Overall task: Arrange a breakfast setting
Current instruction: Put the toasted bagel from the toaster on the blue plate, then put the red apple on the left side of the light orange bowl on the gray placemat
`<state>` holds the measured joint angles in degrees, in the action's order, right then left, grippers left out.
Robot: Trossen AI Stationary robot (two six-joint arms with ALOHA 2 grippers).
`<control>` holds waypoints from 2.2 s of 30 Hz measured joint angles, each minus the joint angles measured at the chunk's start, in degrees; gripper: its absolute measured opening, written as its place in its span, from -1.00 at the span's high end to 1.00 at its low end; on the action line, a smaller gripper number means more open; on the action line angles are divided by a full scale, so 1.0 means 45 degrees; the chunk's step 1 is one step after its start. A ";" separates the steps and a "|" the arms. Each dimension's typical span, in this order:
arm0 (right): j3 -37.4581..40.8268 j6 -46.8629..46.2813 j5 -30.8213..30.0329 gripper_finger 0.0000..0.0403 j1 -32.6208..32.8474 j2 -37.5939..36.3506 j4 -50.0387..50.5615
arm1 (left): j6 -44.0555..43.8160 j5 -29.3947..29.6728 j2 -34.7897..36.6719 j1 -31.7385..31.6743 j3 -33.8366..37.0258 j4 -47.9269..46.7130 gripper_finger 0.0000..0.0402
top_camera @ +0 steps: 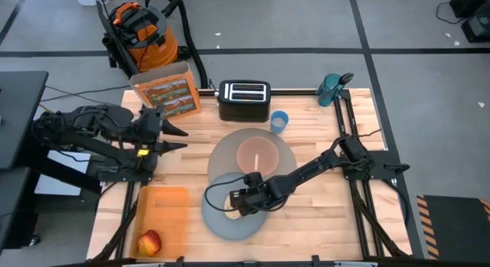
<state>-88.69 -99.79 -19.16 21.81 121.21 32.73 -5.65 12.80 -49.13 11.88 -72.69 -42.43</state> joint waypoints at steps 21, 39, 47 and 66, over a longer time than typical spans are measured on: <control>-0.0041 0.8314 -0.1247 0.00 -0.1156 -0.3781 0.1967 | -0.5751 -0.4076 -0.1470 0.4497 -0.1039 -0.5485 0.24; -0.0041 0.9149 -0.2597 0.00 0.0060 -0.4490 0.0431 | -0.6015 -0.4695 -0.4541 0.9432 0.2037 -0.6008 0.24; -0.0041 0.8669 -0.3163 0.00 0.0751 -0.4490 0.0165 | -0.6256 -0.6017 -0.4511 1.0206 0.5991 -0.2039 0.24; -0.0041 0.8587 -0.3215 0.00 0.0420 -0.4490 0.0175 | -0.7419 -0.7373 -0.4643 1.0435 0.7727 0.0811 0.24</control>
<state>-88.88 -61.15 -33.63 23.70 101.01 33.52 -39.04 -20.38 -70.02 58.84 -37.91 -38.78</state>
